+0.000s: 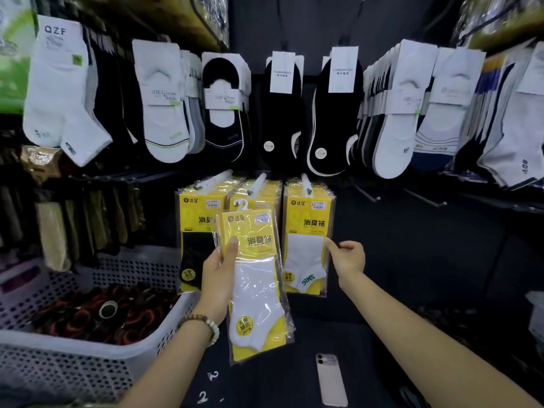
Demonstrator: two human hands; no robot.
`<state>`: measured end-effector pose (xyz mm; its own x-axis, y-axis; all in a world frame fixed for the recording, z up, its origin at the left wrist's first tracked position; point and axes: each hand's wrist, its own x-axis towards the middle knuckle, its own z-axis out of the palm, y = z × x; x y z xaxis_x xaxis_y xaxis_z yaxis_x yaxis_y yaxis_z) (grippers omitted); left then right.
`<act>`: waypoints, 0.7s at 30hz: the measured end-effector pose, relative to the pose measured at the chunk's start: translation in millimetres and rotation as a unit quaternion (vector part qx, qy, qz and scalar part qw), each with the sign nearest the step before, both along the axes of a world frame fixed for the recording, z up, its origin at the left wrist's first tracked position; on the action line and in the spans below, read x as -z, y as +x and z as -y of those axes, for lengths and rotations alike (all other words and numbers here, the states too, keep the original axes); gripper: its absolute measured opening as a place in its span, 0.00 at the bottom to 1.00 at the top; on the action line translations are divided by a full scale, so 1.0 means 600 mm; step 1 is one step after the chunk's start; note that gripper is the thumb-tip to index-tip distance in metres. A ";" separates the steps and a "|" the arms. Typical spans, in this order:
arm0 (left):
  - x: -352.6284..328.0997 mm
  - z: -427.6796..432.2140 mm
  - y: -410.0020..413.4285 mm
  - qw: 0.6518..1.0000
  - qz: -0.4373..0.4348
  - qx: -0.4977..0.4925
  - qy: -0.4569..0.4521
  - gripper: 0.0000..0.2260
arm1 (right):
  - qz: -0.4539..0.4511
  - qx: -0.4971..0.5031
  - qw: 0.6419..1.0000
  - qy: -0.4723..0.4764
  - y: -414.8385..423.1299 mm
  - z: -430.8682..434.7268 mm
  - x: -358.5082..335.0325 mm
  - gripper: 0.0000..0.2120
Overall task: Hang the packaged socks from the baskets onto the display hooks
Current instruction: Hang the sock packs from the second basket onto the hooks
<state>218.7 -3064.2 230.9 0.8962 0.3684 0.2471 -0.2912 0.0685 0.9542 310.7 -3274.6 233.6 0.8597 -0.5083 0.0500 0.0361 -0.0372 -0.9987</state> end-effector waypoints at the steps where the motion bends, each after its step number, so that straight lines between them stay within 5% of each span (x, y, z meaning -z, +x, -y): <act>1: 0.001 0.005 -0.001 1.000 0.000 0.003 -0.006 0.13 | 0.017 -0.013 1.000 0.000 -0.013 0.001 0.001 0.18; 8: -0.003 0.070 -0.008 0.998 -0.030 0.030 -0.036 0.12 | 0.090 -0.274 0.957 -0.002 -0.120 -0.034 -0.020 0.11; 18: -0.019 0.043 -0.020 0.999 -0.051 0.013 0.013 0.05 | 0.080 -0.201 0.975 0.052 -0.121 0.017 -0.011 0.05; 21: -0.030 0.019 -0.020 0.998 -0.050 -0.016 0.036 0.11 | 0.103 -0.161 0.981 0.024 -0.099 0.032 -0.028 0.07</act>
<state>207.0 -3075.6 248.7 0.9058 0.3819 0.1836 -0.1948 -0.0093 0.9808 251.2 -3293.7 250.4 0.9501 -0.2186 0.2225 0.2399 0.0566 -0.9691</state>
